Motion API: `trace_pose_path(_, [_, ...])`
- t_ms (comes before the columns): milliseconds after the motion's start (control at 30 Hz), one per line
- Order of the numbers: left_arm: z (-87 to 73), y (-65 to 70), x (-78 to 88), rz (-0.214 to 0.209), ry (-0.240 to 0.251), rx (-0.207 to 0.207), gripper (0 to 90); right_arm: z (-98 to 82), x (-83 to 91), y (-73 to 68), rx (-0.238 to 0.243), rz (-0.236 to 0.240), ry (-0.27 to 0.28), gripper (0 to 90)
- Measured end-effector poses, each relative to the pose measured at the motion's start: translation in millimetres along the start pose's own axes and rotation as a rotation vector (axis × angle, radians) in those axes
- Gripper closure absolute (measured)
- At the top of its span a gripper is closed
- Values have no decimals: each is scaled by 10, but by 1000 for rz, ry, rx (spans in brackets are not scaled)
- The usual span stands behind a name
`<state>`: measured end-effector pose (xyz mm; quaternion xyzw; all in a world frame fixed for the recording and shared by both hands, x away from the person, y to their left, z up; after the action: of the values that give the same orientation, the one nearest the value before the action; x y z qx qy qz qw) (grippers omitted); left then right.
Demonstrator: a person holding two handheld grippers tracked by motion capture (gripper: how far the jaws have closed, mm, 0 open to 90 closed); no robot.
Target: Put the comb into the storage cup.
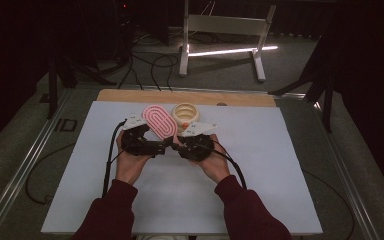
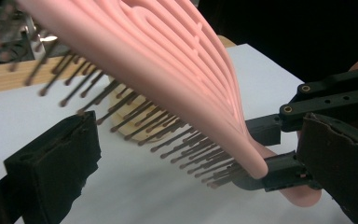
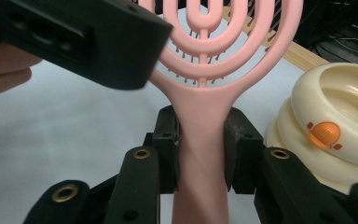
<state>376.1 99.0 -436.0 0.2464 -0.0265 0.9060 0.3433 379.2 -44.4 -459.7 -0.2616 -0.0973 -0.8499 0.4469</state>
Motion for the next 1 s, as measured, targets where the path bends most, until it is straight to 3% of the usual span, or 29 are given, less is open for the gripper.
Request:
trace_pose_path(233, [-8,5,-46,12,-8,14,55,5,6,-22,11,3,5,695])
trace_pose_path(333, [-1,4,-53,25,-2,32,108,10,8,-26,9,3,9,695])
trace_pose_path(533, [28,8,-62,11,22,80,202,5,5,-34,15,7,6,695])
trace_pose_path(667, [34,5,-71,-4,33,104,300,8,1,-49,12,10,12,695])
trace_pose_path(867, [38,10,-83,-61,51,132,475,18,11,-60,26,15,20,695])
trace_pose_path(1000, [35,4,-87,-82,46,140,532,14,14,-56,19,17,19,695])
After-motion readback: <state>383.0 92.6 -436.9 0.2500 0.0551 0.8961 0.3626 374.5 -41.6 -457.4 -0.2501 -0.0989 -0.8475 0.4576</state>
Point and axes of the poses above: each handheld gripper's, and its own axes: x roughly backward along the jaws, z roughly out of its top, y roughly to its right, the point moved 5 cm from there along -x, roughly forward along the jaws, and after that the axes turned 6 degrees about -x, right-handed, at the moved point
